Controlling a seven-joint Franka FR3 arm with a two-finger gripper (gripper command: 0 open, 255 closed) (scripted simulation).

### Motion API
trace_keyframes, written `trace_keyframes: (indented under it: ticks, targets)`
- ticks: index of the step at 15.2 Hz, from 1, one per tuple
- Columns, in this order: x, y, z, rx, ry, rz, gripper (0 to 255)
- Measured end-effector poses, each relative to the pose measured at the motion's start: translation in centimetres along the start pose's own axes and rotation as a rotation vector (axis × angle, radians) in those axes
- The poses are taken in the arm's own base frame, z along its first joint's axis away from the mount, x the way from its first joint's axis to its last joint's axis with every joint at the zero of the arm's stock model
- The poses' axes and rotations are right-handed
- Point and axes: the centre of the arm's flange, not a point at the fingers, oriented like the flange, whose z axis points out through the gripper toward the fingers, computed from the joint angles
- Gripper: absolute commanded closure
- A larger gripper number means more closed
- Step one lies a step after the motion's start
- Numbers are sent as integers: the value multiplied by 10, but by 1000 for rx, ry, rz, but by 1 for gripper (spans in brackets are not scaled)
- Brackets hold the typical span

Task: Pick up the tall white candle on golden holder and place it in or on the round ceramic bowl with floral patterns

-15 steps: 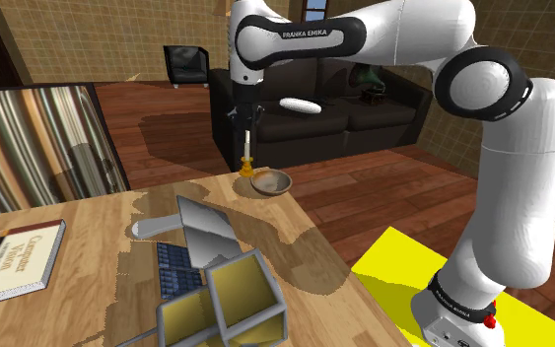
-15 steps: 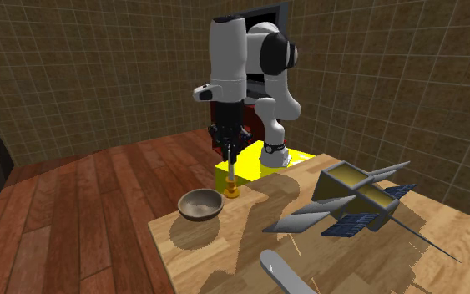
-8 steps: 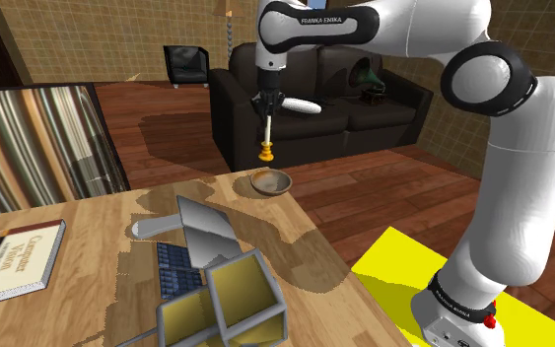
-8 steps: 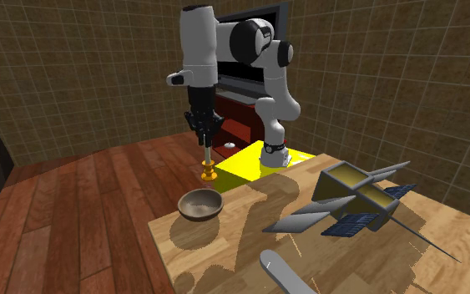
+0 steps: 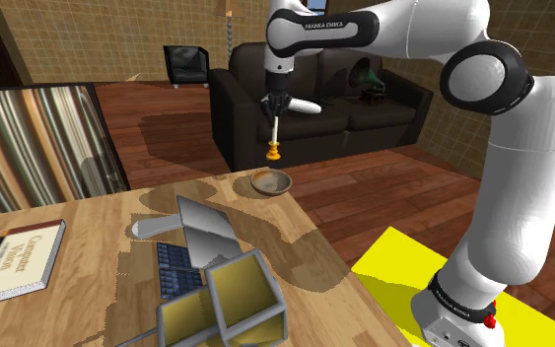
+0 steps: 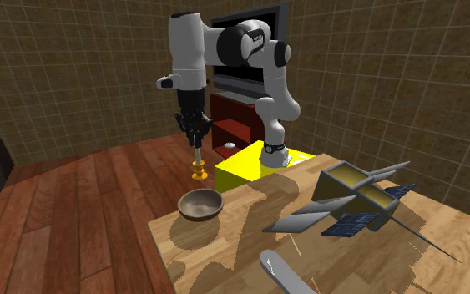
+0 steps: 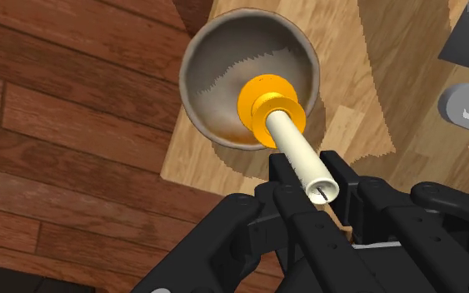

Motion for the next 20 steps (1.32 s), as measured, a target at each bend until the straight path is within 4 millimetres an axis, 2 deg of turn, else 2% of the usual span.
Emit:
trace_keyframes:
  ticks: [17, 20]
  targets:
    - [0, 2, 90, 0, 0, 0, 255]
    - [0, 2, 98, 0, 0, 0, 255]
